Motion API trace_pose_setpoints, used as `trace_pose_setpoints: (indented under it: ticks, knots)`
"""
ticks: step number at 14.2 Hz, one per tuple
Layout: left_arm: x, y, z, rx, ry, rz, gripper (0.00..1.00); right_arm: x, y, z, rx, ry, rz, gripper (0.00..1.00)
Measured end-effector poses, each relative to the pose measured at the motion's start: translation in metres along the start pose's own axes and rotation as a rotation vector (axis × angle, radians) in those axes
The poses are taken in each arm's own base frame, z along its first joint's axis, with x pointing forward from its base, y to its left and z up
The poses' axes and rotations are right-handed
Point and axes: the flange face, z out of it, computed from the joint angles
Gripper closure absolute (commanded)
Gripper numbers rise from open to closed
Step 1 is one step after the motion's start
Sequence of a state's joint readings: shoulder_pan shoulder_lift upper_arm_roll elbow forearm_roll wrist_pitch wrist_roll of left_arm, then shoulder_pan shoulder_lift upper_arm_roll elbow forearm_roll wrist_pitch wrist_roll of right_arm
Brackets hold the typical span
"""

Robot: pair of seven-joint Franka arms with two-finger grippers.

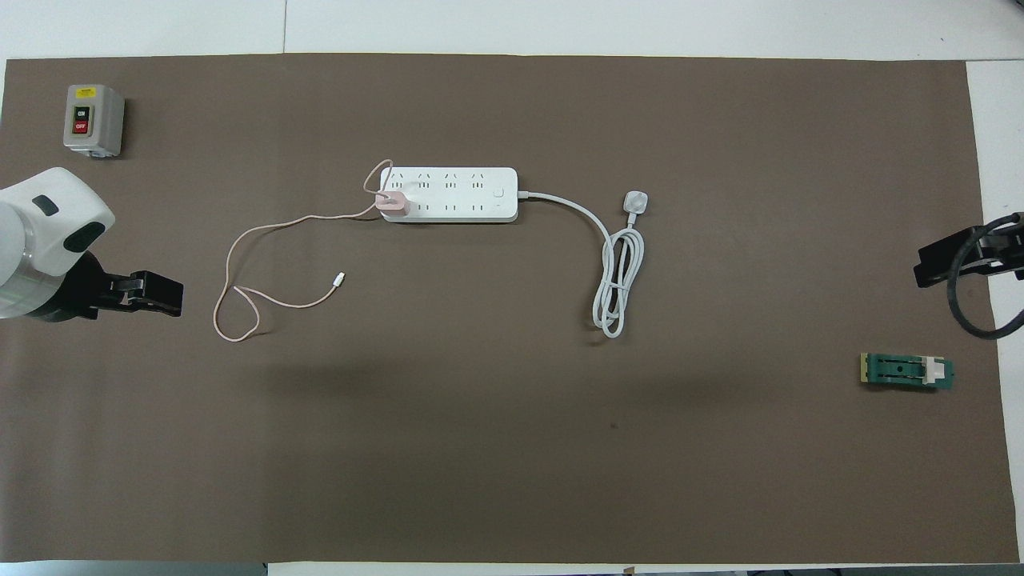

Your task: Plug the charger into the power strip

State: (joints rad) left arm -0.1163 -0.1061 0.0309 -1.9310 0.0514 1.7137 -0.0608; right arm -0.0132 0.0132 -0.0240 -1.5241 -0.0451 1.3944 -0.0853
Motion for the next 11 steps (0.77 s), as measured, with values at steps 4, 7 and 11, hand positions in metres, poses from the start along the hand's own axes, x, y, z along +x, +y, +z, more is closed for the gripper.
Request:
trace_pose_setpoints:
  ticks: [4,7,11]
  knots:
    - [0.003,-0.004,-0.009,-0.003,0.03,-0.006,0.0,0.0,0.0,0.0,0.0,0.0,0.0,0.0]
    - [0.005,-0.004,-0.016,-0.003,0.048,-0.007,0.0,0.0,0.0,0.0,0.0,0.0,0.0,0.0]
    - [0.014,-0.002,-0.023,-0.001,0.035,0.001,0.0,0.0,0.0,0.0,0.0,0.0,0.0,0.0]
